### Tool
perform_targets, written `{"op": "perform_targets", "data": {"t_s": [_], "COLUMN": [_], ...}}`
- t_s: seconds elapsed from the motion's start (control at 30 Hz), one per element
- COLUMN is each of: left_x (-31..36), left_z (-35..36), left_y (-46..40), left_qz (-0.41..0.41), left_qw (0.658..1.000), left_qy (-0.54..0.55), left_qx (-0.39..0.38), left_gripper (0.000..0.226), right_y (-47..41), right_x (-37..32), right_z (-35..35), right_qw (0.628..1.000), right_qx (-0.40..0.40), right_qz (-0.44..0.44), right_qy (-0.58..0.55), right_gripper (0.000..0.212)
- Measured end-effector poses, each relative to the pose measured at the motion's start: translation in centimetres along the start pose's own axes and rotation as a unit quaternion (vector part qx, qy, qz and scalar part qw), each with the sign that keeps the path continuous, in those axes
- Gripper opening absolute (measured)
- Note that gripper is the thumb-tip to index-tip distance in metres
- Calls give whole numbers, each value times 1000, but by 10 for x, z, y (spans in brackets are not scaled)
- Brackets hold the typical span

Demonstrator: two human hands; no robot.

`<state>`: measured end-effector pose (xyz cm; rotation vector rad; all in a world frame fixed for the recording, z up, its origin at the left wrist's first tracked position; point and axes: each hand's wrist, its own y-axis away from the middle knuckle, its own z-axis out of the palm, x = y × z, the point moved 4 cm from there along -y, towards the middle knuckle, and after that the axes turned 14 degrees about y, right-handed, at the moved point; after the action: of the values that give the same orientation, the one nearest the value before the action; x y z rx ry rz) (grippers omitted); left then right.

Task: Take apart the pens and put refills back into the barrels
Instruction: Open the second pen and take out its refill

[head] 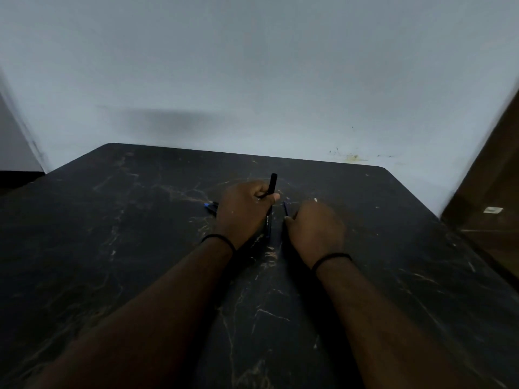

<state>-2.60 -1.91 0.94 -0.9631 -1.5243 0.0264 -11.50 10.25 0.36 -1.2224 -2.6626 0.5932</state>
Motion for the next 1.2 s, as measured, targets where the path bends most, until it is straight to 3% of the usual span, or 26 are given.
{"op": "perform_targets", "data": {"t_s": [0.3, 0.4, 0.57, 0.7, 0.8, 0.93, 1.07, 1.2], "left_x": [-8, -7, -4, -6, -8, -8, -5, 0], "left_z": [-4, -8, -11, -10, -10, -9, -6, -4], "left_y": [-4, -4, -5, -6, -8, -9, -9, -7], "left_qz": [-27, -20, -8, -9, -6, 30, 67, 101], "left_qw": [1000, 999, 998, 998, 996, 993, 987, 985], "left_qy": [0, -15, -58, -68, -88, -117, -149, -137], "left_qx": [13, 23, 26, 6, 8, 9, -2, -12], "left_gripper": [12, 12, 10, 10, 13, 10, 9, 12], "right_y": [-2, -3, -3, 0, 3, 5, 6, 4], "right_x": [-4, -1, 1, 0, 1, 1, -2, -2], "right_z": [-2, -7, -13, -18, -24, -33, -34, -28], "right_qw": [998, 996, 963, 943, 905, 846, 836, 853], "right_qx": [-63, -25, 51, 121, 182, 223, 233, 211], "right_qz": [-16, 20, 24, 13, -7, -27, -41, -42], "right_qy": [-20, -77, -264, -311, -385, -483, -495, -475], "right_gripper": [27, 31, 7, 34, 14, 8, 9, 7]}}
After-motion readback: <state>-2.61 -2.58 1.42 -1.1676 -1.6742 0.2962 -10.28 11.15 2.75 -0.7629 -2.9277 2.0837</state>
